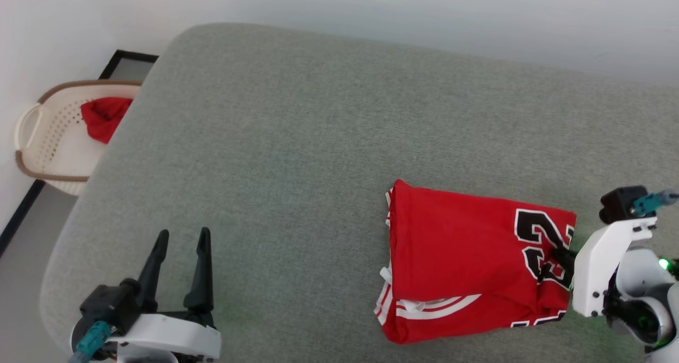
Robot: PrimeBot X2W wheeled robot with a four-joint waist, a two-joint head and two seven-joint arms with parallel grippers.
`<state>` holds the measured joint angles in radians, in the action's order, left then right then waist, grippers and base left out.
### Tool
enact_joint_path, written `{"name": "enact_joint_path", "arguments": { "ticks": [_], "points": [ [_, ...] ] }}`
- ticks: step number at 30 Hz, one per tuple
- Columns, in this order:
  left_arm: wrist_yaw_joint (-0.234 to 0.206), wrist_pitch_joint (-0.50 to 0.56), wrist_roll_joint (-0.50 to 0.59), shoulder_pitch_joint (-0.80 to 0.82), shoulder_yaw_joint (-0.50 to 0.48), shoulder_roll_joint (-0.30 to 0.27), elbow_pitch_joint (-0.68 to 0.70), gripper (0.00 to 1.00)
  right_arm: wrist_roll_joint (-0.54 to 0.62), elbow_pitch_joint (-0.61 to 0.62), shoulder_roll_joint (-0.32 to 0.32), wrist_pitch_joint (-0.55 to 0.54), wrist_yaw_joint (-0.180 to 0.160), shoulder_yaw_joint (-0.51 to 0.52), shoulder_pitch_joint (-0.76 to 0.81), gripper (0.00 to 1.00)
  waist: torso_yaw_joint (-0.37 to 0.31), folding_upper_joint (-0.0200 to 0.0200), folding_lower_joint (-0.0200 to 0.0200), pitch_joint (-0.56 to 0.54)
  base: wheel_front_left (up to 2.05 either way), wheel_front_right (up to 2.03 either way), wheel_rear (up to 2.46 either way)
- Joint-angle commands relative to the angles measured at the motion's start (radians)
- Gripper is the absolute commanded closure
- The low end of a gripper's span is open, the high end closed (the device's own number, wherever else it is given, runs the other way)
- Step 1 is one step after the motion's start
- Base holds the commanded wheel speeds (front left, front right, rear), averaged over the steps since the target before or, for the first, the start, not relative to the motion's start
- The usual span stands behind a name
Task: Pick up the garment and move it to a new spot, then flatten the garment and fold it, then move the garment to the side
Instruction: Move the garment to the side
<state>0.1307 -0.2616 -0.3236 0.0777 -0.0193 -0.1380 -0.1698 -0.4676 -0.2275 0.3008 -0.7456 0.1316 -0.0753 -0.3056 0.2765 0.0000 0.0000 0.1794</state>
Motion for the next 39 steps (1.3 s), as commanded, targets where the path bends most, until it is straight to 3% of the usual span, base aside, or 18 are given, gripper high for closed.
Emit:
{"name": "enact_joint_path", "arguments": {
  "ticks": [1,12,25,39],
  "points": [
    [0.0,-0.004,0.008,0.002,-0.004,-0.004,0.005,0.0,-0.005,0.012,0.012,-0.008,-0.002,-0.002,-0.018,1.0,-0.015,0.0,0.0,-0.009,0.0,0.0,0.0],
    [0.0,-0.004,0.016,0.018,0.002,-0.013,0.024,0.0,-0.015,0.084,0.069,-0.052,-0.002,-0.019,-0.076,1.0,-0.113,0.0,0.0,-0.002,0.0,0.0,0.0],
    [0.0,-0.004,0.027,0.066,0.016,-0.038,0.044,0.0,-0.037,0.062,0.135,-0.02,-0.002,-0.034,-0.161,1.0,-0.287,0.0,0.0,0.035,0.0,0.0,0.0],
    [0.0,-0.004,0.038,0.15,0.052,-0.082,0.06,0.0,-0.05,-0.006,0.277,0.074,-0.002,-0.006,-0.27,1.0,-0.447,0.0,0.0,0.133,0.0,0.0,0.0]
  ]
}}
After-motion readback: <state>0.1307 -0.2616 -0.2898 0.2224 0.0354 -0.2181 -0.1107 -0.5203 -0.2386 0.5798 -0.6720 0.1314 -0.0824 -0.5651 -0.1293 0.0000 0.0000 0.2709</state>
